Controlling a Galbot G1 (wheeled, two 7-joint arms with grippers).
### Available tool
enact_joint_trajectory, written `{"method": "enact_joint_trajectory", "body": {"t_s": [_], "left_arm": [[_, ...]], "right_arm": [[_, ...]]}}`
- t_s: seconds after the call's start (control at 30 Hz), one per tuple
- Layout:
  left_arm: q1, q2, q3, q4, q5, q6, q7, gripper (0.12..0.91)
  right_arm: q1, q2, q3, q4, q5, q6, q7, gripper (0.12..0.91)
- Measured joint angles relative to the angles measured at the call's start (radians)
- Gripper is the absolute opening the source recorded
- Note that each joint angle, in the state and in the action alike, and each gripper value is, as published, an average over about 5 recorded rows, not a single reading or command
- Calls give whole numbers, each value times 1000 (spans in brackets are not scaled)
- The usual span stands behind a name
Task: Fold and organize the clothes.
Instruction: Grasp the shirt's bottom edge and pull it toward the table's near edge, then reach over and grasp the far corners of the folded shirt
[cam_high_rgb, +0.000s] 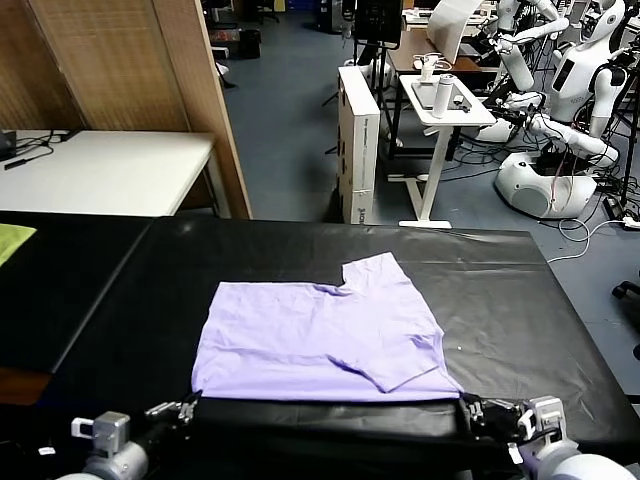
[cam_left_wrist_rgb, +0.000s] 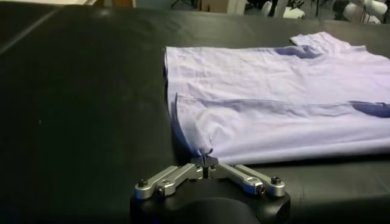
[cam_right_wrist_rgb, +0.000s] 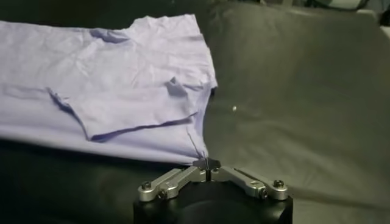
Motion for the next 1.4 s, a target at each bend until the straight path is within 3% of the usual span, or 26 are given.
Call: {"method": "enact_joint_trajectory", "body": {"t_s": [0.07,0.23,0.4,0.5,0.7,0.9,1.13,1.4], "left_arm": [[8,-5,-6,-9,0,7,-6,218],[30,-17,-24,-30,-4,16,-17,485],[47,-21,-54,-53,-28,17,-27,791],[31,-20,-77,-61,-53,11,-36,887],[-98,13,-83,-28,-95,32,-40,907],[-294,69,-36,58,-175,75,-55,907],[-563,104,71,250,-235,100,-55,907],[-843,102,246,491,-249,131,-3,907]], "right_arm": [[-10,1,0,11,0,0,2,616],[-34,4,7,43,3,0,3,861],[-1,-6,20,51,52,0,9,905],[65,-19,11,28,82,0,11,907],[288,-49,-62,-87,126,0,25,907],[569,-53,-220,-253,184,0,76,907],[868,-7,-435,-452,206,0,124,907],[1091,74,-613,-646,197,0,125,907]]}}
